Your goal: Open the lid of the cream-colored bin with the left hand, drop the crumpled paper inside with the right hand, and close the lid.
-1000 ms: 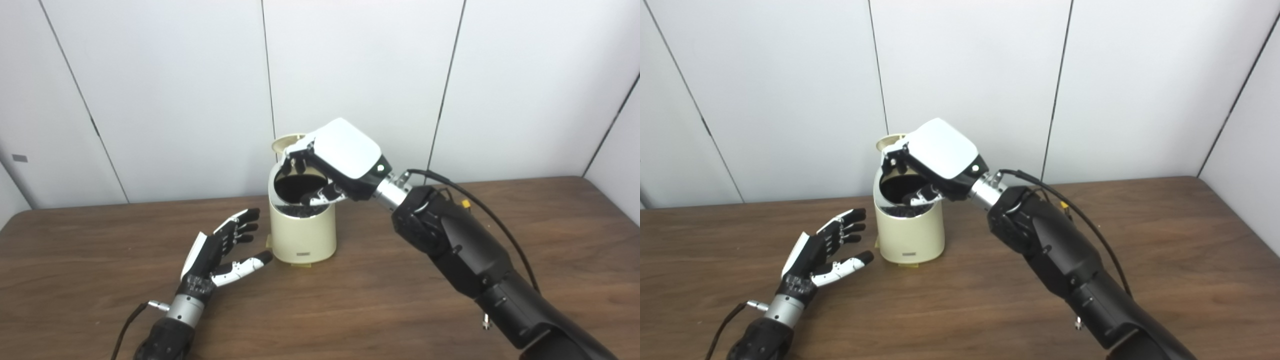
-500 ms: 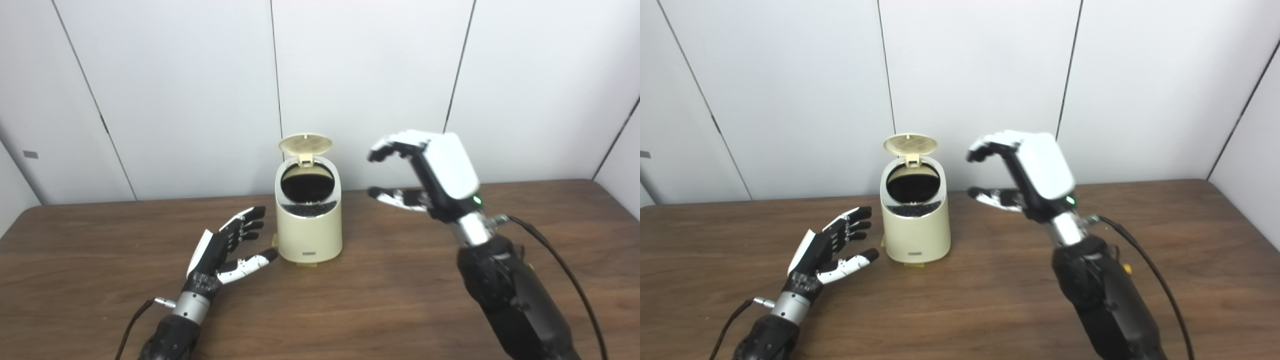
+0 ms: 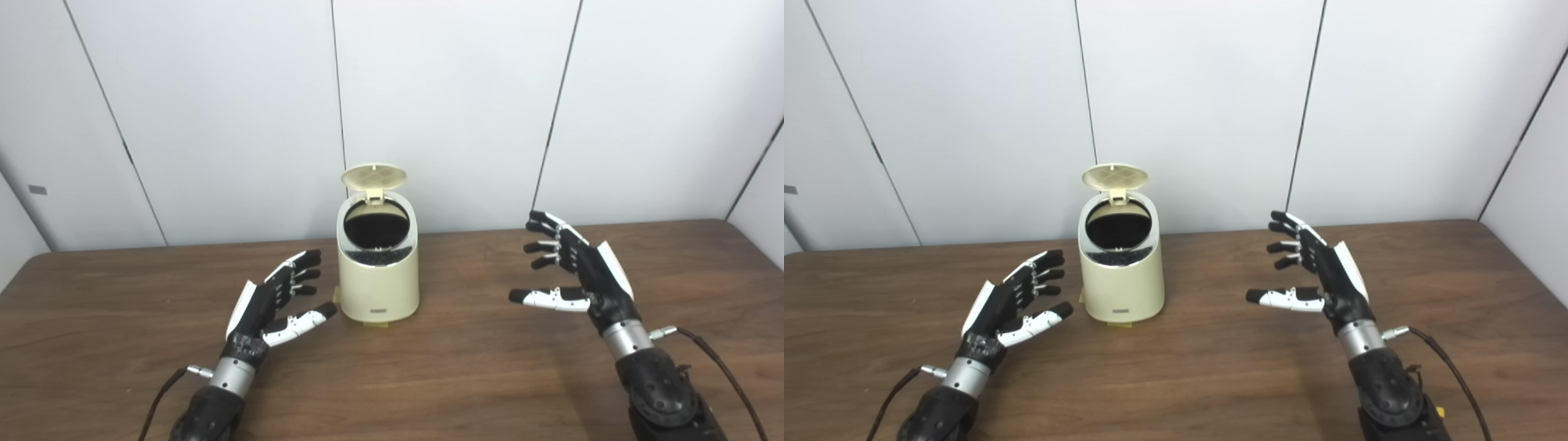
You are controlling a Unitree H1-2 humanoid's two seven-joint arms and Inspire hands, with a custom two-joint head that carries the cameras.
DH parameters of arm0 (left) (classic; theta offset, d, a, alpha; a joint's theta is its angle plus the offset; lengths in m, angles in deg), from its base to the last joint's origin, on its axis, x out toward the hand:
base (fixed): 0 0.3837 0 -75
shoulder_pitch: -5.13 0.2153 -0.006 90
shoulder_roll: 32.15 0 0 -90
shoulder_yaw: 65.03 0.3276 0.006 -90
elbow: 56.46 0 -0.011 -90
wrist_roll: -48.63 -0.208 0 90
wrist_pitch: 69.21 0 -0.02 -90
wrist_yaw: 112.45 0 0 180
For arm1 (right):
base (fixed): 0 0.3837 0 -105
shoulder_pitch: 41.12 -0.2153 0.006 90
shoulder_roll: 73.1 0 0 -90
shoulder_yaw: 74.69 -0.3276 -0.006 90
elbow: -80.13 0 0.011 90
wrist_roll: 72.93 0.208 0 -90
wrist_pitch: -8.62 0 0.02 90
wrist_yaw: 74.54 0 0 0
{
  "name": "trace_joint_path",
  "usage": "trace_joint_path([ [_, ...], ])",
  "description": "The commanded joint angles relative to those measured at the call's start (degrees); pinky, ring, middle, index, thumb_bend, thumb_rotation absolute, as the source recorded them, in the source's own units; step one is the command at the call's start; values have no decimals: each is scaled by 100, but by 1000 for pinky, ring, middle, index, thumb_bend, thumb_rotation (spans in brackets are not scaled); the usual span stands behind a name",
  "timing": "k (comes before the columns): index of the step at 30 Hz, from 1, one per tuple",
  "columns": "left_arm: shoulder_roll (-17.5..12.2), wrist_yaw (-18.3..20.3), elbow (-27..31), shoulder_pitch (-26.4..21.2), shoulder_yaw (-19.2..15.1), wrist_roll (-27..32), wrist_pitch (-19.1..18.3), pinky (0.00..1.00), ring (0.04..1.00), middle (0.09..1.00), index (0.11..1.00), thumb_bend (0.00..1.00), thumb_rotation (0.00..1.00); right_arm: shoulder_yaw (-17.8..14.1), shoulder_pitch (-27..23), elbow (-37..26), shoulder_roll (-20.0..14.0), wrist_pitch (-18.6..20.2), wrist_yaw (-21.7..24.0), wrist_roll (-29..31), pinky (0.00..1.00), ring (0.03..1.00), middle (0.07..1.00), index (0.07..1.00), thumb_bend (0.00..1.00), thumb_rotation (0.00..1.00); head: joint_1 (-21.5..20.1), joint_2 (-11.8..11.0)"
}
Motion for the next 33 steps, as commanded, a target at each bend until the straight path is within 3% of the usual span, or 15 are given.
trace_joint_path([
  [1,80,-181,26,214,47,-140,178,748,825,861,892,833,365,-20,-144,-103,-75,-294,8,-15,594,732,837,853,783,159,50,-23],
  [7,-80,-507,723,-58,89,-821,165,720,843,875,900,819,411,21,8,-269,-15,-63,-162,-440,562,699,815,829,787,162,206,-172],
  [11,-159,-640,928,-384,87,-1128,218,711,846,886,899,787,426,30,40,-225,-1,-127,-147,-517,552,700,816,825,794,182,250,-234],
  [17,-218,-602,1183,-848,112,-1335,-286,684,855,889,912,825,438,74,57,-199,-3,-118,-139,-669,547,693,809,820,802,196,277,-254],
  [26,-376,-438,1272,-1646,363,-1894,-1024,837,938,927,945,871,401,178,70,-322,-17,41,-115,-942,524,680,803,802,795,165,186,-221],
  [33,-320,-563,1026,-2144,599,-2341,-1307,838,973,978,952,931,491,210,55,-322,-51,-13,-160,-1059,511,659,783,780,794,133,169,-207],
])
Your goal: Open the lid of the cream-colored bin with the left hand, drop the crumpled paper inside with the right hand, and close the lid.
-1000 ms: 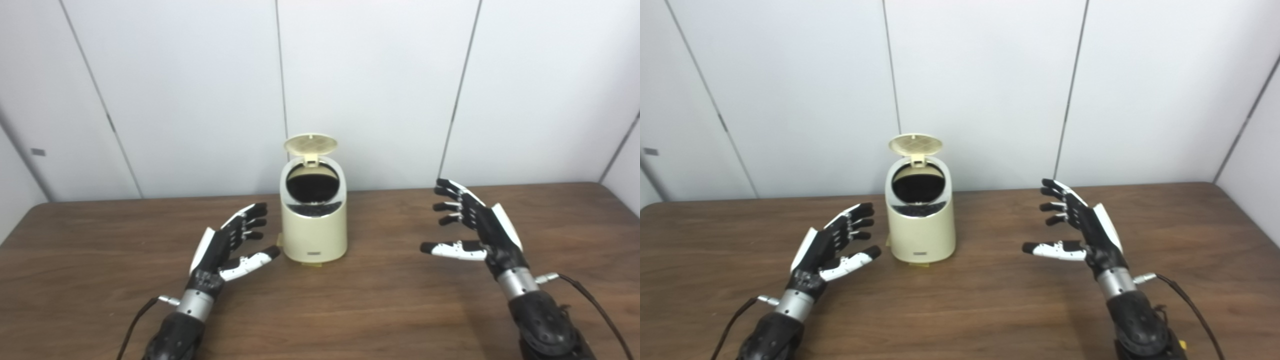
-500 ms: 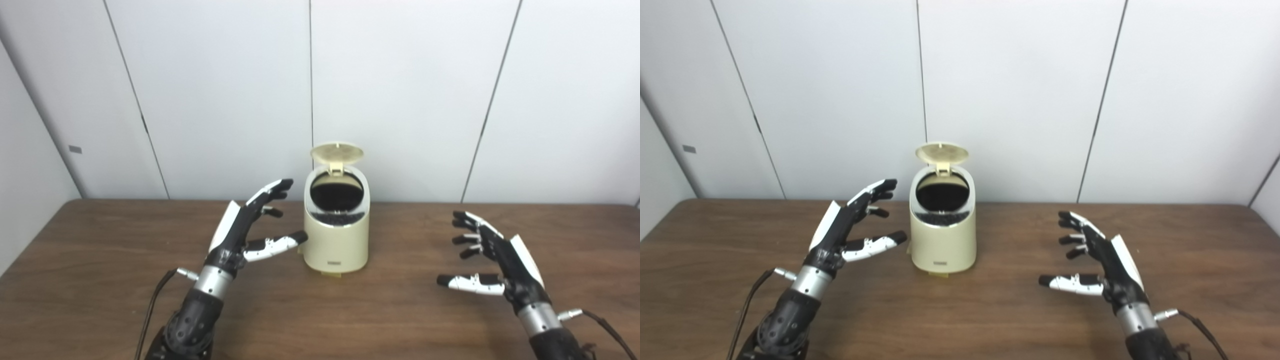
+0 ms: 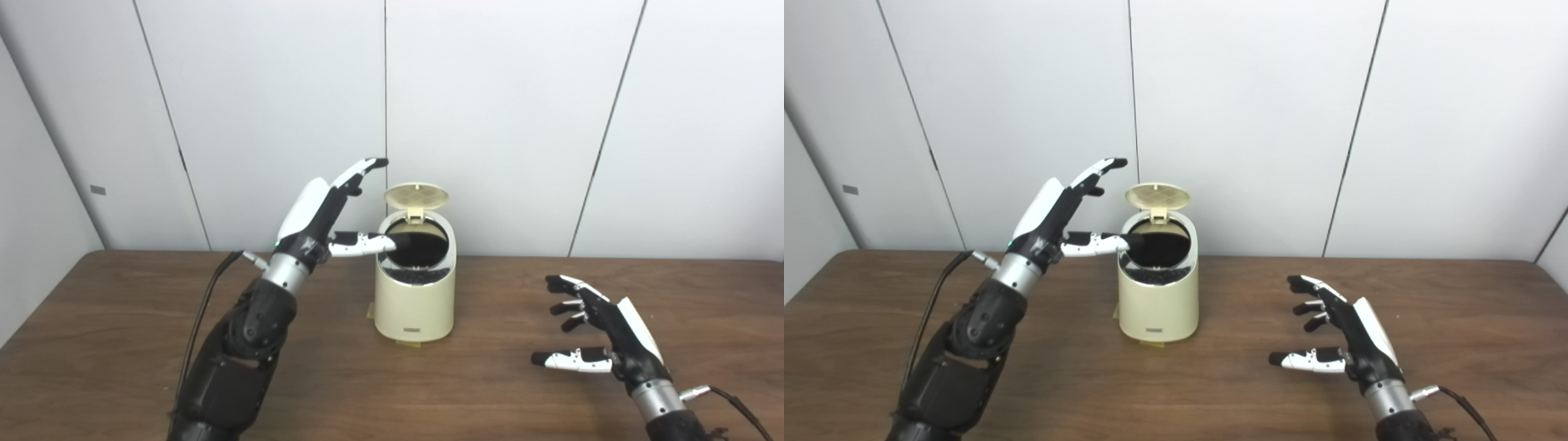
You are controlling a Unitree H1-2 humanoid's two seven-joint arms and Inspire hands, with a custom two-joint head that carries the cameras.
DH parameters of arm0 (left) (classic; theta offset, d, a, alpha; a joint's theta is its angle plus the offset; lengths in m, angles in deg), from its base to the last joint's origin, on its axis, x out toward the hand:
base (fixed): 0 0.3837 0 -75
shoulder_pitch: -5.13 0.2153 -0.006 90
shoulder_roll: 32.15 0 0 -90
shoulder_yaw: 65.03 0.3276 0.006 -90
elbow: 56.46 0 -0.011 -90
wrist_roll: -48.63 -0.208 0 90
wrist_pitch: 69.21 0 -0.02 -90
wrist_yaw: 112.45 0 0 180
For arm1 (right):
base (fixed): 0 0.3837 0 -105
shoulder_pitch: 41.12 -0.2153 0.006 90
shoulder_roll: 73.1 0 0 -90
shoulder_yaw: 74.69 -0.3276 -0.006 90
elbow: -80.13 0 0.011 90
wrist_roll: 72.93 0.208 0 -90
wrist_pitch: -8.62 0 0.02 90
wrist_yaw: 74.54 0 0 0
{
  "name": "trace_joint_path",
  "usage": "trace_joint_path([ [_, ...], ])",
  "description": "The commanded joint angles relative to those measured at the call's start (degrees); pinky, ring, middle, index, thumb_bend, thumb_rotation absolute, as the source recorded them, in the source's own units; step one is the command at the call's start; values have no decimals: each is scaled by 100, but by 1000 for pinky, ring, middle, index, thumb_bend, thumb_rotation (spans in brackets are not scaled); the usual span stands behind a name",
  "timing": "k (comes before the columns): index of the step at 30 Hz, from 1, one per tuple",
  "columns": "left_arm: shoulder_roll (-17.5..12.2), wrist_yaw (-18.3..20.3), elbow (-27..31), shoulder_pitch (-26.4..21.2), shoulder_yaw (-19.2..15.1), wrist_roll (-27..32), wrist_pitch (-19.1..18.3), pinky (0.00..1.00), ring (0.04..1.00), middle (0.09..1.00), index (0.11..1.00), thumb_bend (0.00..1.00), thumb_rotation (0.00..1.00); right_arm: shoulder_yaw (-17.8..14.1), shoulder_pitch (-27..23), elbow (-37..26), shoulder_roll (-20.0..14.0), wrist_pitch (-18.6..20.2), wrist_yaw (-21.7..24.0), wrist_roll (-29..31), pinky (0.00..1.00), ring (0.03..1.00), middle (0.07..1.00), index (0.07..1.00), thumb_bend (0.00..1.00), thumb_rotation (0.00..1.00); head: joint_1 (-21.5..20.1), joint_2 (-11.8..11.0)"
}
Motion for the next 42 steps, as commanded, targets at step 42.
trace_joint_path([
  [42,-493,-295,248,-415,829,-1610,443,751,844,734,719,905,481,-62,-187,-455,-110,241,-24,-169,514,644,764,766,793,149,-157,118],
])
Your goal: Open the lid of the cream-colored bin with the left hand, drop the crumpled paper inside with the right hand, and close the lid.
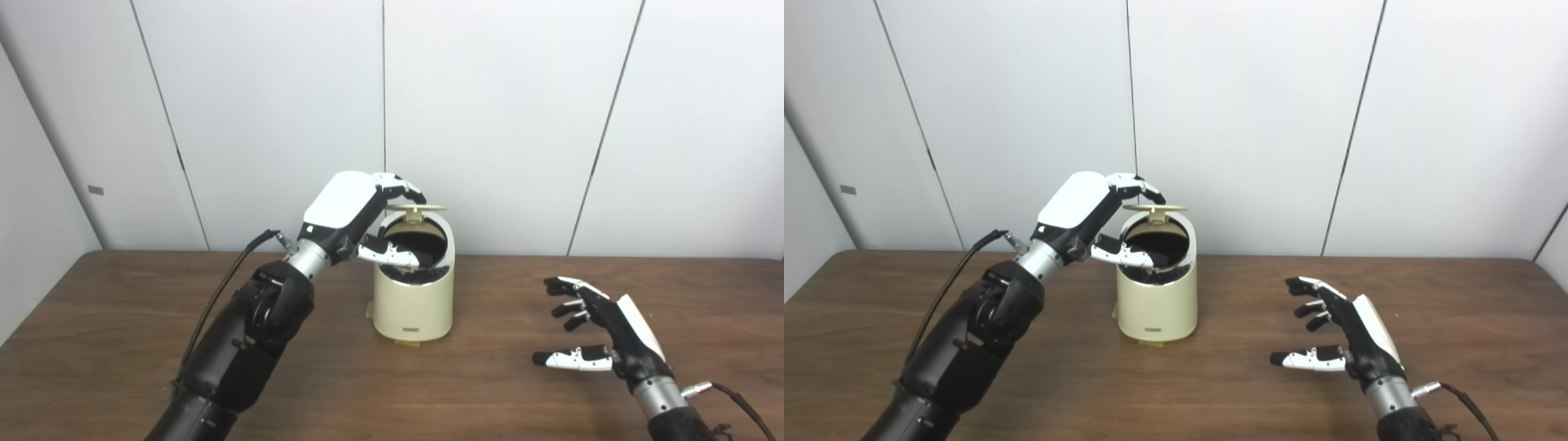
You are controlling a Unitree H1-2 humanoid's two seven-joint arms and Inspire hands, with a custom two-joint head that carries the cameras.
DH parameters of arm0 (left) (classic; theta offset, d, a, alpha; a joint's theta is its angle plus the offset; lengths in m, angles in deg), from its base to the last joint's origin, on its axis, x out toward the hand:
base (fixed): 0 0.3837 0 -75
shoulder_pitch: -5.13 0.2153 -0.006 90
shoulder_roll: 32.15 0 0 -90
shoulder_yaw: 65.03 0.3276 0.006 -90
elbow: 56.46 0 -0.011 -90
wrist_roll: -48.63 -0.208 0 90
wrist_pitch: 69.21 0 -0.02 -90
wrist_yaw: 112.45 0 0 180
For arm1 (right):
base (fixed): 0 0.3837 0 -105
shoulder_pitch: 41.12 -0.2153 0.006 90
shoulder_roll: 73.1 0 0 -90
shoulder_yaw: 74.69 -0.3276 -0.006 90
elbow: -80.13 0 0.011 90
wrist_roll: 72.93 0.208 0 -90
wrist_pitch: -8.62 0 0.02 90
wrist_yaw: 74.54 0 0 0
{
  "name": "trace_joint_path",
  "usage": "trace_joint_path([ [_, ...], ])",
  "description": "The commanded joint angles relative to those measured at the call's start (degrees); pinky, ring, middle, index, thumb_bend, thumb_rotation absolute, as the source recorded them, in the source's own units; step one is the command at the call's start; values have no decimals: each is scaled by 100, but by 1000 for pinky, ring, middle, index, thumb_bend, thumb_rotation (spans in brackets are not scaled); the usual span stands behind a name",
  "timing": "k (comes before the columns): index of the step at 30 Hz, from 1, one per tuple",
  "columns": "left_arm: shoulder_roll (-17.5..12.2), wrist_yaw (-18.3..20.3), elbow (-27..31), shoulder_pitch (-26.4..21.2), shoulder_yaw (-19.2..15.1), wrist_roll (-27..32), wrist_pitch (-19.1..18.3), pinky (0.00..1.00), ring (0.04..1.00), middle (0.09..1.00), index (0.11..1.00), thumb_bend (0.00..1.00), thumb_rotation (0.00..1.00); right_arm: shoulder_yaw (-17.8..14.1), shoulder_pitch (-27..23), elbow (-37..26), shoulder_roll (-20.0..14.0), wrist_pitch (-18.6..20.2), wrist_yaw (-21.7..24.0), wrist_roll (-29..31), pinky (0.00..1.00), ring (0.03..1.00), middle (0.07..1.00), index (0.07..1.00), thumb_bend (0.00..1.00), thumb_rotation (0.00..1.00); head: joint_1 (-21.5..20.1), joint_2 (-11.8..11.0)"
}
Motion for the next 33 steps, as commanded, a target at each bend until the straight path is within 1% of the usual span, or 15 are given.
trace_joint_path([
  [1,-107,-217,198,-152,-33,-60,146,752,844,733,719,904,477,-67,-203,-215,-81,-29,-75,24,514,645,764,766,793,151,-8,3],
  [5,-167,-188,239,-102,21,-156,132,750,850,734,720,893,506,-67,-215,-197,-95,-37,-81,9,513,646,771,769,797,164,-35,28],
  [10,-224,-187,331,-19,51,-258,175,757,842,729,719,891,521,-57,-209,-270,-95,70,-57,-25,517,649,772,771,794,165,-36,44],
  [14,-257,-111,480,66,67,-320,114,762,849,736,724,891,511,-50,-231,-225,-100,40,-61,-13,511,645,770,770,799,165,-36,44],
  [15,-267,-96,522,87,69,-328,105,759,850,736,724,891,505,-51,-233,-223,-102,36,-58,-7,510,644,769,770,798,162,-36,86],
  [19,-288,-46,592,164,49,-276,116,759,854,735,725,888,505,-45,-217,-270,-98,78,-28,5,512,650,776,774,796,165,-42,107],
  [21,-294,-9,604,192,34,-250,117,783,861,738,730,883,506,-37,-213,-279,-94,91,-19,2,517,657,783,777,795,170,-50,118],
  [26,-302,2,650,278,25,-241,137,797,860,745,731,882,506,-16,-208,-275,-84,104,-26,-1,517,655,782,778,798,167,-68,153],
  [33,-293,-49,675,404,36,-238,220,758,859,742,729,897,527,-20,-216,-206,-88,22,-39,45,513,653,780,777,807,174,-81,167],
])
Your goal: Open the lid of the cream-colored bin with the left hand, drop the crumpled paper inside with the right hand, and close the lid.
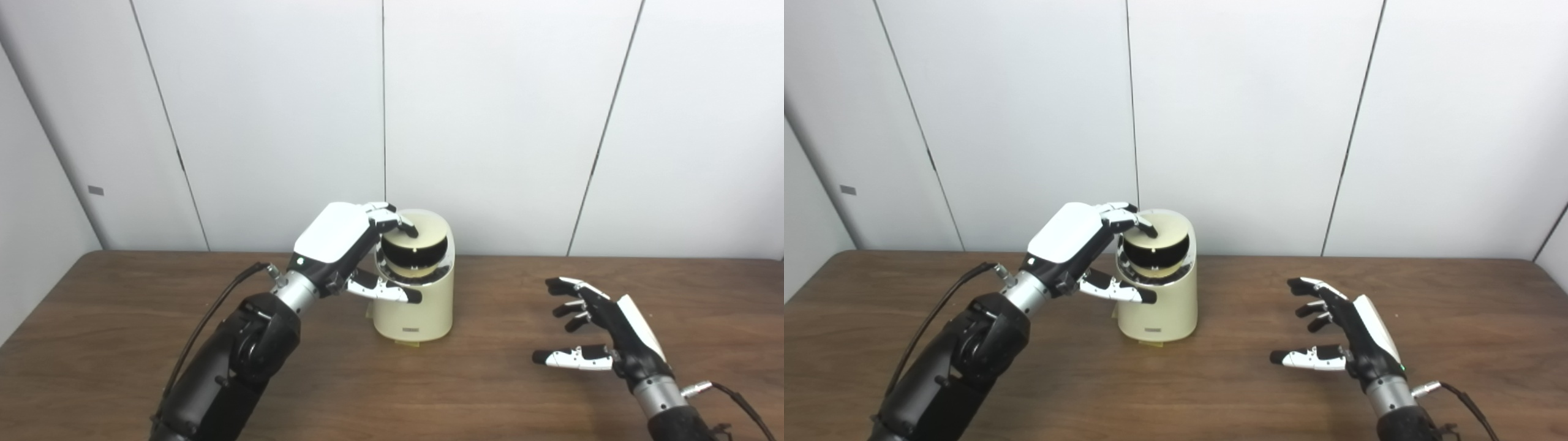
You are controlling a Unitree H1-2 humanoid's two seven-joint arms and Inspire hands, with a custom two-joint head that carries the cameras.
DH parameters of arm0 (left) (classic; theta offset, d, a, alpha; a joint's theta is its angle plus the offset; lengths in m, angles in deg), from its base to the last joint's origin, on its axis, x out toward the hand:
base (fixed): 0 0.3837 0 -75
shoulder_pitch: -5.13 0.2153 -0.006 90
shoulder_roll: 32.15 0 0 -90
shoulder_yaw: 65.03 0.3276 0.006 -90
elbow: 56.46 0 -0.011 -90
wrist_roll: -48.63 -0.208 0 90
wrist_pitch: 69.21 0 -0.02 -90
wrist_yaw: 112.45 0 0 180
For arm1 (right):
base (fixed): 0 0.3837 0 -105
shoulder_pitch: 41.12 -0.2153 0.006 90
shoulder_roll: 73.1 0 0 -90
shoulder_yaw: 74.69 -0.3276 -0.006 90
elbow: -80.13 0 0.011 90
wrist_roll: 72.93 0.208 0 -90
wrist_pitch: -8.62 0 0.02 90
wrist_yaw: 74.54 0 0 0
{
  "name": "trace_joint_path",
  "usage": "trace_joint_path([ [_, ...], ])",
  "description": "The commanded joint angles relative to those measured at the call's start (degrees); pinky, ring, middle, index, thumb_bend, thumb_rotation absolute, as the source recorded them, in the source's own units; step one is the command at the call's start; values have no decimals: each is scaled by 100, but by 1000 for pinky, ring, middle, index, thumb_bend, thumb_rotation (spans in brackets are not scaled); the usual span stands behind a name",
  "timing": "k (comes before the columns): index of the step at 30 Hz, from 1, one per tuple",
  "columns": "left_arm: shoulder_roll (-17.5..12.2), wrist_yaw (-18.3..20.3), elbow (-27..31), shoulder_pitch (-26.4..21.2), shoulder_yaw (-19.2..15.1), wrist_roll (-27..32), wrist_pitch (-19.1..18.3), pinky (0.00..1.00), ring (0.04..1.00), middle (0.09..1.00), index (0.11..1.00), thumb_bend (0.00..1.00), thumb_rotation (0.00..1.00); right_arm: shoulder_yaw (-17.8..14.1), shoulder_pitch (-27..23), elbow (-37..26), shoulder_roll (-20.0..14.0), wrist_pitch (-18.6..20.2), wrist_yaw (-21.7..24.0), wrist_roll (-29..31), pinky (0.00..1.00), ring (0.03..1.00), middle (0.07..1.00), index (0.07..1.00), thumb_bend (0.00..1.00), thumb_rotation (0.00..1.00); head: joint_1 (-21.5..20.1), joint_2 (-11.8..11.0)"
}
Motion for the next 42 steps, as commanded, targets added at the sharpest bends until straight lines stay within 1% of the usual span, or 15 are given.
trace_joint_path([
  [1,-85,-124,202,-160,-60,-8,80,757,860,740,728,896,527,-31,-208,-183,-84,-140,-46,47,507,650,781,777,804,169,-3,6],
  [6,-108,-142,196,-110,-40,-55,121,777,862,738,730,894,550,-27,-177,-256,-71,-57,-34,26,508,650,781,779,798,163,-15,21],
  [7,-109,-156,191,-101,-40,-52,141,778,861,737,730,895,549,-27,-178,-239,-73,-91,-37,39,509,650,781,780,798,167,-14,24],
  [12,-105,-244,183,-48,-30,-80,229,750,850,727,724,898,528,-28,-170,-242,-67,-95,-46,38,508,649,779,779,801,165,-19,34],
  [16,-108,-169,227,-13,-29,-30,223,755,853,727,727,892,505,-16,-163,-246,-64,-102,-54,16,501,644,779,776,798,159,-26,44],
  [20,-106,-106,294,31,-26,19,214,757,857,723,728,897,503,-19,-163,-207,-60,-163,-68,43,499,641,778,773,797,136,-35,53],
  [26,-93,-23,392,93,3,13,192,750,863,730,733,896,503,-26,-182,-173,-57,-152,-75,44,504,648,777,774,806,163,-42,77],
  [31,-68,46,415,145,38,35,174,748,865,736,730,890,489,-17,-178,-198,-47,-145,-87,19,495,642,772,772,804,149,-55,87],
  [34,-87,-11,346,150,109,-74,249,761,867,732,728,884,493,-22,-171,-193,-48,-169,-84,39,496,642,772,771,801,148,-53,100],
  [36,-123,-85,309,148,187,-248,286,779,863,725,723,888,474,-21,-163,-218,-54,-148,-81,24,498,643,771,773,801,154,-62,108],
  [39,-178,-46,318,134,308,-546,201,817,873,735,727,888,488,-27,-158,-248,-49,-121,-82,22,494,641,769,774,803,161,-67,124],
  [42,-196,24,331,126,364,-676,111,857,884,745,729,898,489,-25,-154,-275,-46,-110,-78,19,490,640,769,772,802,156,-68,138],
])
